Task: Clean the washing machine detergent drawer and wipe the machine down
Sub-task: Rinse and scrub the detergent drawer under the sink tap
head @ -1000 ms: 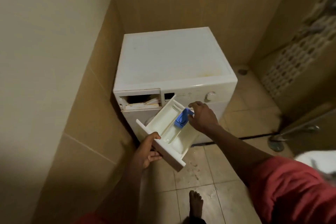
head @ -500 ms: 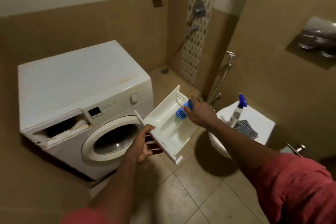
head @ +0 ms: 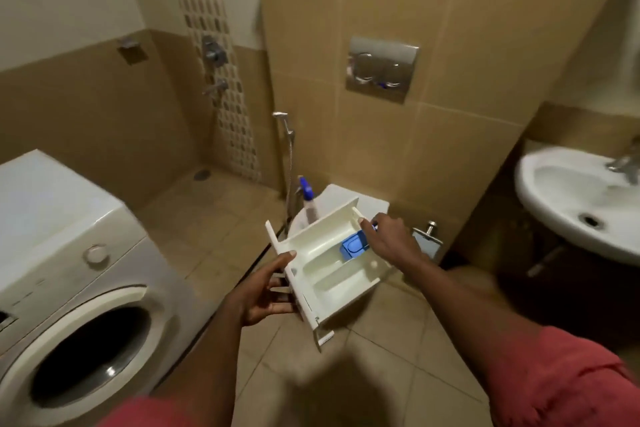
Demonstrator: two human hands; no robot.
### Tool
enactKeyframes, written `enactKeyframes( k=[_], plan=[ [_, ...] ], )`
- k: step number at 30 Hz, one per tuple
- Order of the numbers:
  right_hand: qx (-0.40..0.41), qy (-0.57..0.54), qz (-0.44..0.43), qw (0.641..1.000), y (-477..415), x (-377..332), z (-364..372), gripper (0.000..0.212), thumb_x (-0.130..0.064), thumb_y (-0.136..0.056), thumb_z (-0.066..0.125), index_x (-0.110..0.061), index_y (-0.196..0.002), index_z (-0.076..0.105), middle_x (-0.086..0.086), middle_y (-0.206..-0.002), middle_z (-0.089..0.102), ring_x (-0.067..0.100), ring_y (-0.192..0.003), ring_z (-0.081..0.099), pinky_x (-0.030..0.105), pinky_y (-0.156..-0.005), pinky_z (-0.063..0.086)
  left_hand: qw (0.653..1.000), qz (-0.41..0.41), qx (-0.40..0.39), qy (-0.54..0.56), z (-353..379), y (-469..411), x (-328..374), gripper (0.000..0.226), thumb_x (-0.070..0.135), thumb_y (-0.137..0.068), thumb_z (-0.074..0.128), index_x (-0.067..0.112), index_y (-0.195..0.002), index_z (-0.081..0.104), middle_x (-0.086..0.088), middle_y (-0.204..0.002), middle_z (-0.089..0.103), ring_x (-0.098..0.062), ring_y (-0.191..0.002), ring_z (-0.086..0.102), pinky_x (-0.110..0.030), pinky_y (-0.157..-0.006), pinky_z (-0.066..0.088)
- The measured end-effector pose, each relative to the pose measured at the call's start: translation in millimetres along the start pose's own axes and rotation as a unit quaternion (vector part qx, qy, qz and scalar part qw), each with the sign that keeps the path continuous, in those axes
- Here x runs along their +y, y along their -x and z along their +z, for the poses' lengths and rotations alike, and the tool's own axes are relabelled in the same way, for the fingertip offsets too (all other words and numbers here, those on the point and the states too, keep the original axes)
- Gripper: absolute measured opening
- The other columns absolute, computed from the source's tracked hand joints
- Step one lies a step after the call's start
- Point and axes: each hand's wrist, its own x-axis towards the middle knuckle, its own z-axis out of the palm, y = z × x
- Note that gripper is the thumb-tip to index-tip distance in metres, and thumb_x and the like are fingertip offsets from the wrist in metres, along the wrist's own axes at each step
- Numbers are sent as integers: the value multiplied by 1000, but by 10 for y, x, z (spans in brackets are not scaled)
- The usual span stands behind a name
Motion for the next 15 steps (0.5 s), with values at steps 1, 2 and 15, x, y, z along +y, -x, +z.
enactKeyframes(
  k=[1,2,15],
  plan=[
    [8,-10,10,1000,9,215,-103,48,-52,-96,40,-11,-109,61,16,-111,65,37,-103,59,39,-81,47,1000,-2,-7,-20,190,-48,28,56,47,-75,77,10,-115,65,-17,-94,65,-40,-102,67,-59,-91,53],
    [17,-18,20,999,29,437,-224,47,-52,-96,40,-12,-106,62,15,-109,65,36,-102,59,38,-80,47,999,-3,-17,-39,414,-89,50,55,46,-75,77,13,-117,65,-19,-102,63,-41,-108,64,-58,-92,53],
    [136,-40,195,971,405,2702,-1687,43,-51,-97,39,-16,-107,62,14,-115,63,38,-107,59,38,-86,46,966,-9,-157,-205,3120,-626,50,49,56,-86,61,9,-97,67,-9,-74,51,-22,-64,57,-28,-54,55]
  ],
)
